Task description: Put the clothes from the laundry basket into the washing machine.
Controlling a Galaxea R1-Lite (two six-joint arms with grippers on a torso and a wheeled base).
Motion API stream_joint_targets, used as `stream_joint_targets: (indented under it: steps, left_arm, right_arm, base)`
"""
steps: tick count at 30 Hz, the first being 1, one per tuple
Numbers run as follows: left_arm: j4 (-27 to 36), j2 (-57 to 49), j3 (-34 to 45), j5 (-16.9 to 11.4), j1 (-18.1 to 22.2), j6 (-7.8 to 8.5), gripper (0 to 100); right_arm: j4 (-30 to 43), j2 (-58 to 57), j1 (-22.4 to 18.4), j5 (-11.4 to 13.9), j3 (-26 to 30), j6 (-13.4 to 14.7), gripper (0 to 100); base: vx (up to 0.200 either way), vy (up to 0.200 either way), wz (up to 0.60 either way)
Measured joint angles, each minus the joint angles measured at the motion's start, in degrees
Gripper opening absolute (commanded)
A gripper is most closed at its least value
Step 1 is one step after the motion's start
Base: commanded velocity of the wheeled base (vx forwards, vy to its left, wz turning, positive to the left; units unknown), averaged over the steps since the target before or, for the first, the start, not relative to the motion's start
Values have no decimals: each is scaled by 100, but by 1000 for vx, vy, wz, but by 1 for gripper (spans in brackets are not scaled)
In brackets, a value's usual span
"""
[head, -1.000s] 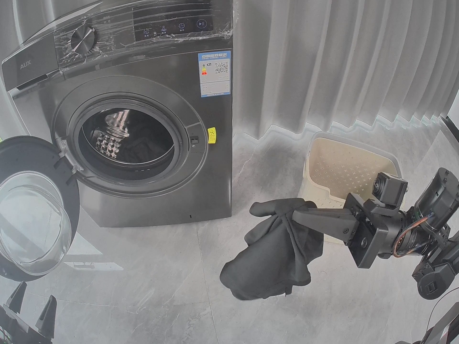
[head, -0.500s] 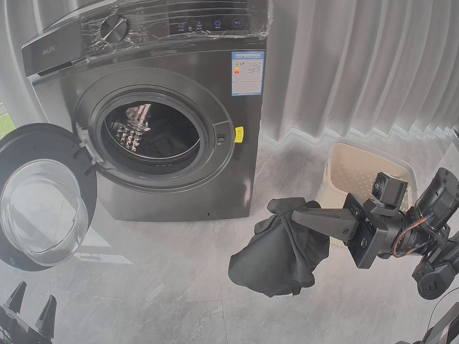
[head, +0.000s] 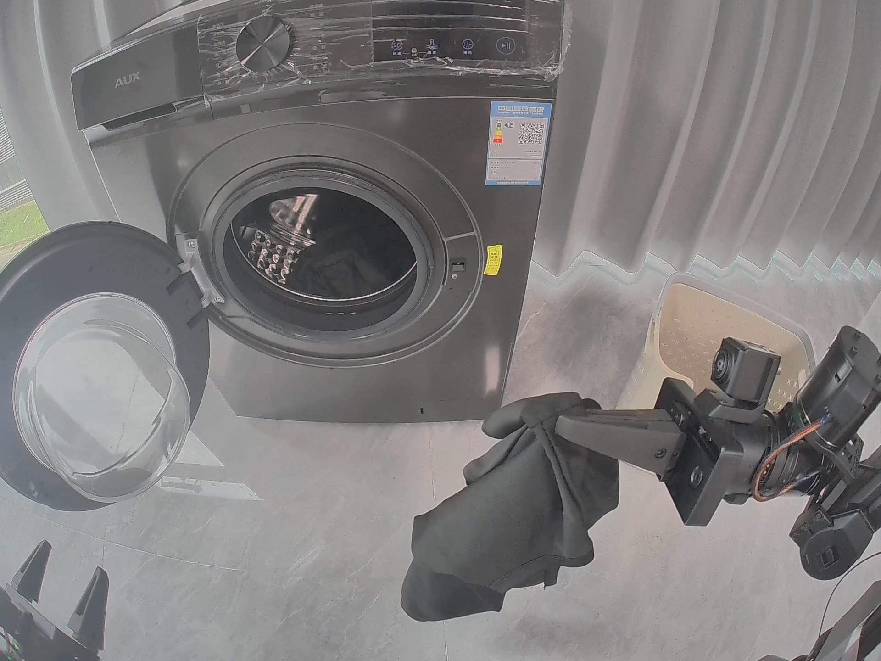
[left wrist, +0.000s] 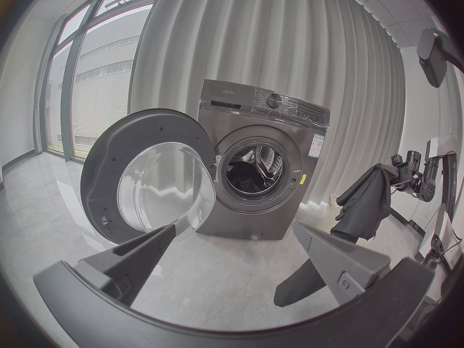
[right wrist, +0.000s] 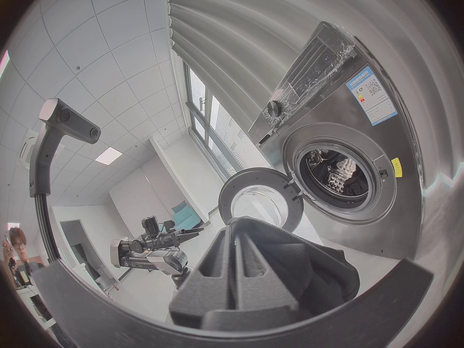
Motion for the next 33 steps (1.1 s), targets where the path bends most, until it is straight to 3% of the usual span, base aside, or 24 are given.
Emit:
stream_joint_targets:
  steps: [10,18,20,28,33]
  left_arm:
    - [5,0,0,6,0,-38,100]
    - [6,0,0,-106,0,-90,100]
    - [27,0,0,-343,-4,-82,100]
    - [-79,124,-571,-1368,-30,-62,100]
    - [-169,767,-1161,-1959,-37,-32,100]
  right_arm:
    - [-2,-1,28,-2,22,-5,0]
    - [5,121,69,-61,179,-304,0]
    - [7,193,160,-217,195,-312,0]
    - [27,399,636,-1352,-63,-284,0]
    - [63,506,808,-1802,-446,-180,0]
  base:
    - [0,0,60]
    - [0,0,0]
    - [0,0,0]
    - [0,0,0]
    - [0,0,0]
